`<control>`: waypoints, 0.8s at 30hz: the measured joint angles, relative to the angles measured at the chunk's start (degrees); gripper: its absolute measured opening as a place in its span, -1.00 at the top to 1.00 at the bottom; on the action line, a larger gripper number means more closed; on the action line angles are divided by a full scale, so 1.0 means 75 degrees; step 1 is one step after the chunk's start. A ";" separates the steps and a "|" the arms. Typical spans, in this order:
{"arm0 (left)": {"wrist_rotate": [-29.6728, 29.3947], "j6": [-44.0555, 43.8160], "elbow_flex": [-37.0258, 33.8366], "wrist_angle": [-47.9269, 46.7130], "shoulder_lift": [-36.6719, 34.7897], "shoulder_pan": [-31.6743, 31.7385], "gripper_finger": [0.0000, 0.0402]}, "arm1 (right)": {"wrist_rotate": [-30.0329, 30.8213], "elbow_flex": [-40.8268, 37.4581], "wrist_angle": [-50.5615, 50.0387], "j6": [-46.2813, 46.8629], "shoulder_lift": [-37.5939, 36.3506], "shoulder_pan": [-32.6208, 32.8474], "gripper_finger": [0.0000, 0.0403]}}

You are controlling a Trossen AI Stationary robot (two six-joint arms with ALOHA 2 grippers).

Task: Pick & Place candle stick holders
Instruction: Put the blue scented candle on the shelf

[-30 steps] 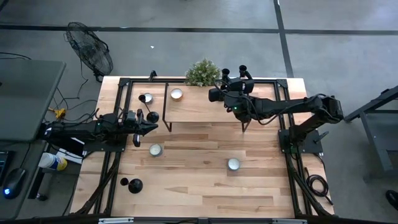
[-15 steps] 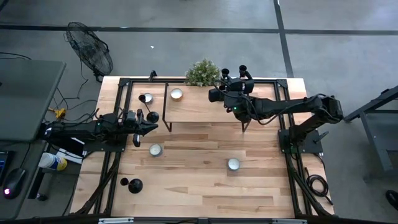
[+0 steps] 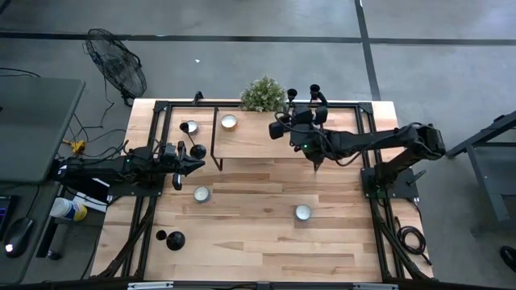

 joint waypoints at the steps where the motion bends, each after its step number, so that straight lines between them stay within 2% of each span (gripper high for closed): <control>1: 0.0000 0.0003 0.0000 0.0000 0.0000 0.0000 0.99 | 0.0000 0.0000 -0.0001 -0.0089 -0.0015 0.0029 0.30; 12: -0.0003 0.0001 0.0000 0.0000 -0.0002 -0.0002 0.99 | 0.0175 0.0000 -0.0112 -0.0554 -0.0129 0.0441 0.30; 17: -0.0004 0.0002 0.0000 -0.0003 -0.0002 -0.0003 0.99 | 0.0109 0.0000 -0.0598 -0.0557 -0.0356 0.0779 0.30; 20: -0.0003 0.0003 0.0000 0.0000 0.0000 0.0000 0.99 | -0.0229 0.0000 -0.1038 -0.0557 -0.0570 0.1040 0.30; 24: -0.0002 0.0001 0.0000 -0.0001 0.0000 -0.0001 0.99 | -0.1065 0.0000 -0.1813 -0.0493 -0.0965 0.1401 0.30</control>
